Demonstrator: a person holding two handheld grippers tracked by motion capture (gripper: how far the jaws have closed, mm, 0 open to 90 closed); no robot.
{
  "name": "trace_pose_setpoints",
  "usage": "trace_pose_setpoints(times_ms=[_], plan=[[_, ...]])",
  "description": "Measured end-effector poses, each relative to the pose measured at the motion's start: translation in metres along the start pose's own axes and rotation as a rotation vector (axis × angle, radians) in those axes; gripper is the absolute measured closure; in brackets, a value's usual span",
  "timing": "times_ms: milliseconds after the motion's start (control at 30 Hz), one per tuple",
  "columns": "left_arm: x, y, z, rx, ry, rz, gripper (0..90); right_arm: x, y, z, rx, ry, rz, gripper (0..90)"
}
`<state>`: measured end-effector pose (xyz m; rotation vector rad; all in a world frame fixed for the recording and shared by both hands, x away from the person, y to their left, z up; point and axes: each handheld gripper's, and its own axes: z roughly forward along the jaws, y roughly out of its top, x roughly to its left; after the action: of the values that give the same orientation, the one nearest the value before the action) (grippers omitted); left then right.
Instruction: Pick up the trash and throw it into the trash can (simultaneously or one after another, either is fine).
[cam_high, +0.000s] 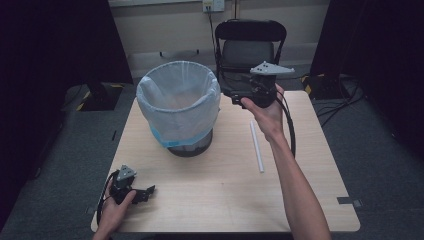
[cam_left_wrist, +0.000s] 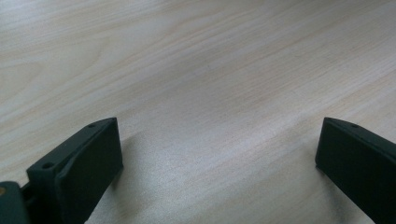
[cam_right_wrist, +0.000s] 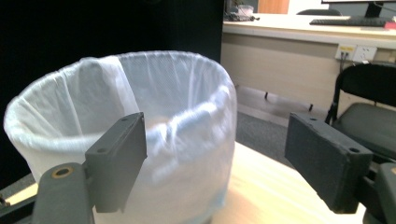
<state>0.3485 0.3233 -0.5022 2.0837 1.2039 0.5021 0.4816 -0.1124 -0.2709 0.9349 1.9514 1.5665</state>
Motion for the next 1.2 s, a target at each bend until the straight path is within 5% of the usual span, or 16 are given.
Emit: trace_pose_setpoints(times_ms=[567, 700, 1200], plan=[[0.0, 0.0, 0.0, 0.0, 0.0, 0.0, 0.1, -0.025, -0.056, -0.027, 0.122, -0.086, 0.027, 19.4], [0.0, 0.0, 0.0, -0.001, -0.001, -0.001, 0.1, -0.031, -0.076, -0.035, 0.154, -0.103, 0.043, 26.2], [0.0, 0.0, 0.0, 0.0, 0.0, 0.0, 0.1, -0.032, -0.134, -0.043, 0.252, -0.105, 0.073, 30.7]])
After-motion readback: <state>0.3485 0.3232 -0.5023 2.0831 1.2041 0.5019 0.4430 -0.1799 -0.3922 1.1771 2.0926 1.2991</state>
